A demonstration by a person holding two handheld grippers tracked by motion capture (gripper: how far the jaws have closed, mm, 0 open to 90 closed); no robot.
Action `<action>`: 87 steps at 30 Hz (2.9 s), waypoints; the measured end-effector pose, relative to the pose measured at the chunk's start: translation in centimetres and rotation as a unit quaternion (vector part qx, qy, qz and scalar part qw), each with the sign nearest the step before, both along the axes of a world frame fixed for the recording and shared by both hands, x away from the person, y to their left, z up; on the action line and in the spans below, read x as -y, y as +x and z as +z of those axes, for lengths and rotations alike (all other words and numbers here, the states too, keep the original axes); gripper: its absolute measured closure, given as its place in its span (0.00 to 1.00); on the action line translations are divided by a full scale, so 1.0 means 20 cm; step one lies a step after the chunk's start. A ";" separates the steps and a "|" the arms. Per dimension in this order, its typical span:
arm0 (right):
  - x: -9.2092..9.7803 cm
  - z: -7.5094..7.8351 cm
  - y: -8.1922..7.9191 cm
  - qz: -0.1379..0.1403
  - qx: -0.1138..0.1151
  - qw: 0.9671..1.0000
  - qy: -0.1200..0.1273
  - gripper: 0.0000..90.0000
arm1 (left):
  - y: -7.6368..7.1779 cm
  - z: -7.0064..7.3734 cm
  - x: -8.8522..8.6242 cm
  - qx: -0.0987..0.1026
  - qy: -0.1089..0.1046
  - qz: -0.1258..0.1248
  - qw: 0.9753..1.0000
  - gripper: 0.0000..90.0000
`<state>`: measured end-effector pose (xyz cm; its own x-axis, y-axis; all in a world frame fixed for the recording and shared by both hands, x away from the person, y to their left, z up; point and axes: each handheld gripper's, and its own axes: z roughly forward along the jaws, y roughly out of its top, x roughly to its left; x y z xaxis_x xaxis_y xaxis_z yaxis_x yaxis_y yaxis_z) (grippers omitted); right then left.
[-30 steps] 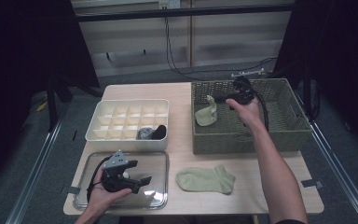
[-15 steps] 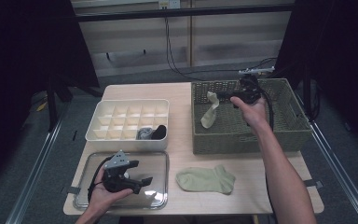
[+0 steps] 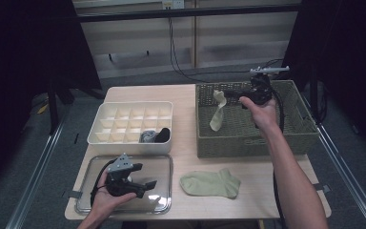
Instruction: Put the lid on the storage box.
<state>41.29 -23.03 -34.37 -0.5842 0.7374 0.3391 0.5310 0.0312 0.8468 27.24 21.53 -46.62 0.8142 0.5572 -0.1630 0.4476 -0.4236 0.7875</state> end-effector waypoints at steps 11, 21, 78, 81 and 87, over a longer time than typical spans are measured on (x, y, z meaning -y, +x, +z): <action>0.00 0.08 -0.04 0.002 0.021 1.000 0.022 1.00 | 0.00 0.00 0.01 0.000 0.002 -0.002 1.000 0.14; 0.02 0.15 -0.08 0.001 0.036 0.999 0.031 1.00 | 0.00 0.00 0.01 -0.001 0.003 -0.001 1.000 0.13; -0.19 0.49 -0.54 0.093 0.116 0.987 0.065 1.00 | 0.00 -0.01 0.07 0.005 0.003 0.000 1.000 0.13; -0.22 0.47 -0.57 0.100 0.112 0.987 0.065 1.00 | 0.00 -0.01 0.07 0.004 0.002 0.001 1.000 0.14; -0.29 0.39 -0.62 0.120 0.096 0.986 0.057 1.00 | -0.01 0.00 0.08 0.014 -0.003 0.002 1.000 0.16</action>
<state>28.99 -17.26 -26.53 -0.7986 0.5342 0.2773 0.3487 0.0351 0.9366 27.13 19.93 -46.52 0.8158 0.5600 -0.1443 0.4276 -0.4161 0.8025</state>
